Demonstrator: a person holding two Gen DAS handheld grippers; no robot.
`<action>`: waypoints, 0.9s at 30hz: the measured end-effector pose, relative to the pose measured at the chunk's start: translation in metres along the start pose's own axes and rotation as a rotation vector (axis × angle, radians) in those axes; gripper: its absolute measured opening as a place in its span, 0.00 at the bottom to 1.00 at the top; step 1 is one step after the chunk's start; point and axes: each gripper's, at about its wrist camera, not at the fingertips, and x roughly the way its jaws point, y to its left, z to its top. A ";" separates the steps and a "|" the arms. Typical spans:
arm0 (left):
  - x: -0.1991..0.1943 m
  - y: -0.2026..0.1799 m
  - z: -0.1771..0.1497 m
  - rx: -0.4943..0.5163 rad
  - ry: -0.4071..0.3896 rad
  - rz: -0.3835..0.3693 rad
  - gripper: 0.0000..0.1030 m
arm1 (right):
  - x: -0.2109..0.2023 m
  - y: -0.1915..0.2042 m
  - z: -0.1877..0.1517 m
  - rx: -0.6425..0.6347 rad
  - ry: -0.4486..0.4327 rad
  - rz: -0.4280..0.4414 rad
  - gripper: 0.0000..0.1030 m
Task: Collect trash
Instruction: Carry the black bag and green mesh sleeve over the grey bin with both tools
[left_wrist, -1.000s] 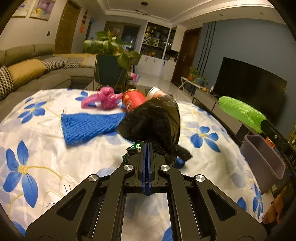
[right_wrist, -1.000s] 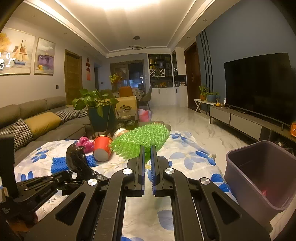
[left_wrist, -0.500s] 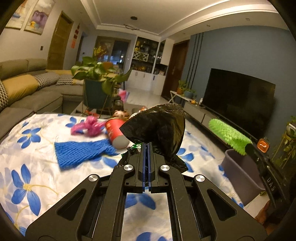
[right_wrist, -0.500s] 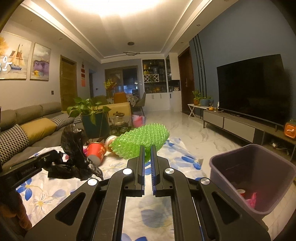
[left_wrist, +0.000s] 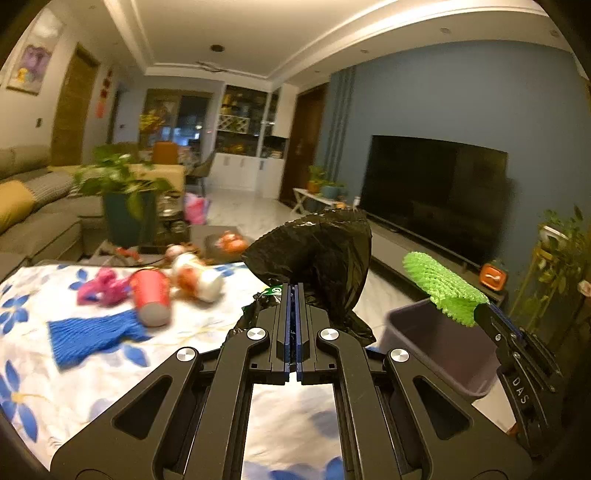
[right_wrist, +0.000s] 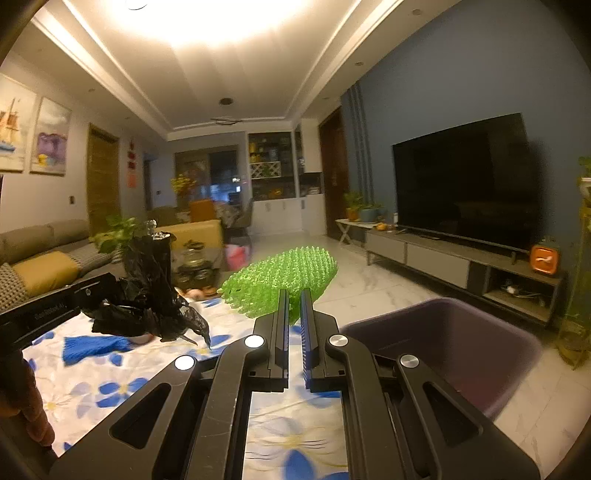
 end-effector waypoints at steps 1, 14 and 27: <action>0.003 -0.008 0.002 0.008 -0.002 -0.017 0.01 | -0.002 -0.005 0.001 0.004 -0.006 -0.014 0.06; 0.059 -0.096 0.003 0.075 0.016 -0.194 0.01 | -0.002 -0.080 0.000 0.058 -0.035 -0.211 0.06; 0.099 -0.145 -0.019 0.133 0.056 -0.269 0.01 | 0.004 -0.107 -0.013 0.070 -0.023 -0.260 0.06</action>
